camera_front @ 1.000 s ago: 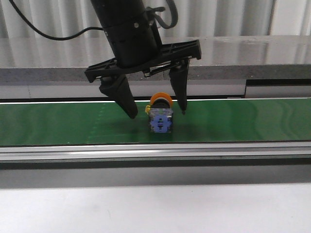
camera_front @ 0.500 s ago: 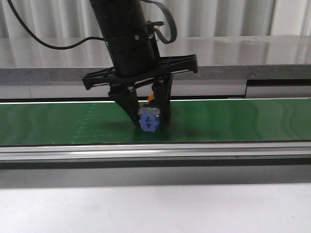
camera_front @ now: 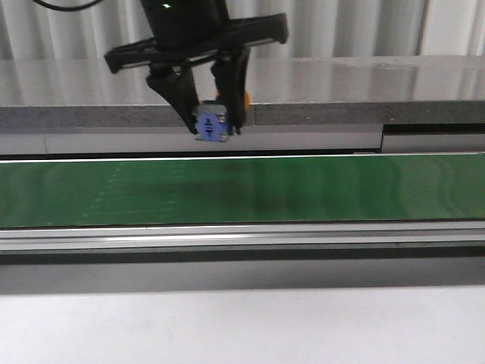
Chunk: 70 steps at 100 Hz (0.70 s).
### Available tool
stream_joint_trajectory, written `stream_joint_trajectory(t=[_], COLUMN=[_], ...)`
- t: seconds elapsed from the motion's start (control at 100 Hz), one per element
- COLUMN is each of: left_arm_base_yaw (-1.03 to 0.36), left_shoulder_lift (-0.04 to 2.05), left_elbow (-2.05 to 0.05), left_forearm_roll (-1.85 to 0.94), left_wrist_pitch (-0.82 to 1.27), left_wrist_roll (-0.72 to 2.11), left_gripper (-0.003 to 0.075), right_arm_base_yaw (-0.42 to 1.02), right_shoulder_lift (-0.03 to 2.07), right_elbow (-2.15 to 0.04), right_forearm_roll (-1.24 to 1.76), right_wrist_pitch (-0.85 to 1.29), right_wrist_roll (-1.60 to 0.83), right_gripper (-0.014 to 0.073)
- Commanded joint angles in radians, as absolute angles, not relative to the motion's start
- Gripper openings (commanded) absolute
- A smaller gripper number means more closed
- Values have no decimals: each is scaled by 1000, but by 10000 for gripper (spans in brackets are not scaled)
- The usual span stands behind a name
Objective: Move button from right to left
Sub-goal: 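Lift the button off the belt with the left gripper, then carry the button with the left gripper over the blue tray and lower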
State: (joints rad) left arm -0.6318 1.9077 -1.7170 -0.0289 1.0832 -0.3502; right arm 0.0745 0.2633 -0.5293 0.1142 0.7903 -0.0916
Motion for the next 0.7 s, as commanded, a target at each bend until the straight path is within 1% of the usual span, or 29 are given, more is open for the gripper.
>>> stream_joint_trajectory(t=[0.0, 0.3, 0.6, 0.69], left_arm_base_yaw=[-592, -379, -124, -62], left_shoulder_lift=[1820, 1775, 1775, 1775], left_elbow=[-1751, -1751, -1749, -1737], left_forearm_roll=[0, 6, 6, 0], left_wrist_pitch=[1104, 1188, 1199, 1172], left_wrist_roll=[-302, -125, -40, -34], left_gripper=[102, 102, 102, 102], right_arm_base_yaw=[76, 76, 76, 76], right_shoulder_lift=[272, 272, 272, 272], right_elbow=[-555, -555, -555, -555], right_forearm_roll=[113, 113, 113, 113], right_wrist_pitch=[715, 715, 715, 715], right_wrist_roll=[-99, -99, -99, -99], right_gripper=[-67, -67, -67, -67])
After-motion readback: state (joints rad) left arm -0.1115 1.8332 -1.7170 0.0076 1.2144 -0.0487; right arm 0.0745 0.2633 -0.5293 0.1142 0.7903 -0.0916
